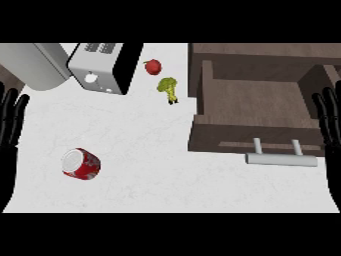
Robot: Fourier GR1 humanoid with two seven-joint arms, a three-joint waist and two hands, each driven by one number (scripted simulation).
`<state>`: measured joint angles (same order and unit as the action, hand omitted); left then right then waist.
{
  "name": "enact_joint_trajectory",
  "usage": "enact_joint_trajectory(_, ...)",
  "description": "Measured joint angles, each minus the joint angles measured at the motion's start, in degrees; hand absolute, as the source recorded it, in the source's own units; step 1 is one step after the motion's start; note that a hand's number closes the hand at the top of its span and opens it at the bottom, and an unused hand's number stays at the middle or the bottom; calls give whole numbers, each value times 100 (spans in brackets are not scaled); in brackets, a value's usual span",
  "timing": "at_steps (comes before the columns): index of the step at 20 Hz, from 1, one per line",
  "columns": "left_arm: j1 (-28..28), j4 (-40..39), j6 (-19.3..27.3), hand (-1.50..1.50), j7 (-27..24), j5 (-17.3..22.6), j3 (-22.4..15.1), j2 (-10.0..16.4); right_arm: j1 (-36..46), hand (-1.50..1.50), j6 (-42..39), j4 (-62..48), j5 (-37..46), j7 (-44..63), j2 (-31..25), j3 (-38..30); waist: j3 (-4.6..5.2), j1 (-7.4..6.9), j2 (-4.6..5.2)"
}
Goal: Pick up the can, place it into the drawer and close the drawer
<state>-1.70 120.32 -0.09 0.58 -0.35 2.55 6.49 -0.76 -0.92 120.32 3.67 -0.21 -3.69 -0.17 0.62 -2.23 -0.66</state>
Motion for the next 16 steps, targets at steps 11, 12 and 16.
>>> enact_joint_trajectory(11,-1421,567,2690,-150,966,-1043,44,-585,-96,-150,268,-235,-271,780,103,-391,-59,74,57)
enact_joint_trajectory(12,-1551,675,2947,-150,1170,-1140,-62,-598,-100,-150,309,-244,-256,901,108,-405,-61,88,57)
enact_joint_trajectory(16,-2049,1077,3785,-150,1786,-1732,-735,-629,-185,-150,335,-178,-334,1210,91,-477,-66,159,57)
